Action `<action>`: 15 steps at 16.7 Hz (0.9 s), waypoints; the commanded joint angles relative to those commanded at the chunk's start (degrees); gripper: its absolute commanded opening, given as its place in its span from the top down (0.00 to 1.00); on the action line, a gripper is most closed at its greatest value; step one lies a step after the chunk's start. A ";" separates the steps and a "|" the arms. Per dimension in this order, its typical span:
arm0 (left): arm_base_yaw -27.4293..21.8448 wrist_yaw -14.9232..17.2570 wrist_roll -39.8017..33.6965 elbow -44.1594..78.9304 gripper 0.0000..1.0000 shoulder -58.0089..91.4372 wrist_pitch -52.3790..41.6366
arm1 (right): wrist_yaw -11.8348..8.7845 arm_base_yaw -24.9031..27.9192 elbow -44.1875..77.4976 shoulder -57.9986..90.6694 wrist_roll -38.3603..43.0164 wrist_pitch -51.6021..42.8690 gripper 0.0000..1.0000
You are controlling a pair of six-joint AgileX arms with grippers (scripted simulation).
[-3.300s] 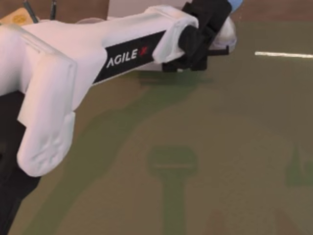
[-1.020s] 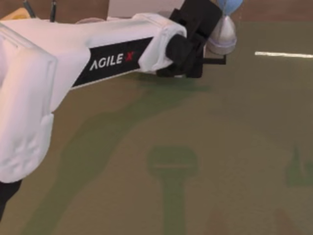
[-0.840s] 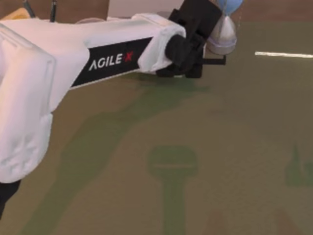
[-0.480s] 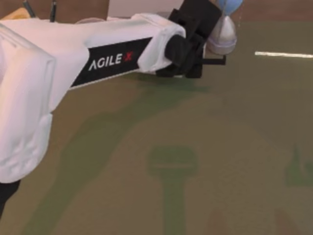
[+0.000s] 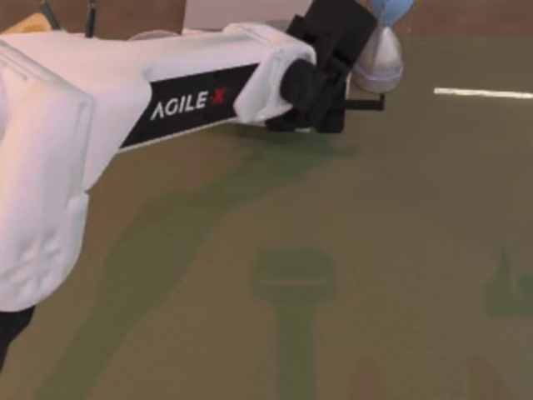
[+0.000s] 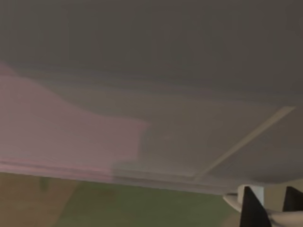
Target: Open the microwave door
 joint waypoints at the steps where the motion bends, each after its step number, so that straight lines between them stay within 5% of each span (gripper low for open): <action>1: 0.00 0.00 0.00 0.00 1.00 0.00 0.00 | 0.00 0.00 0.00 0.00 0.00 0.00 0.00; 15: 0.24 1.99 2.66 -4.02 1.00 -2.57 2.79 | 0.00 0.00 0.00 0.00 0.00 0.00 0.00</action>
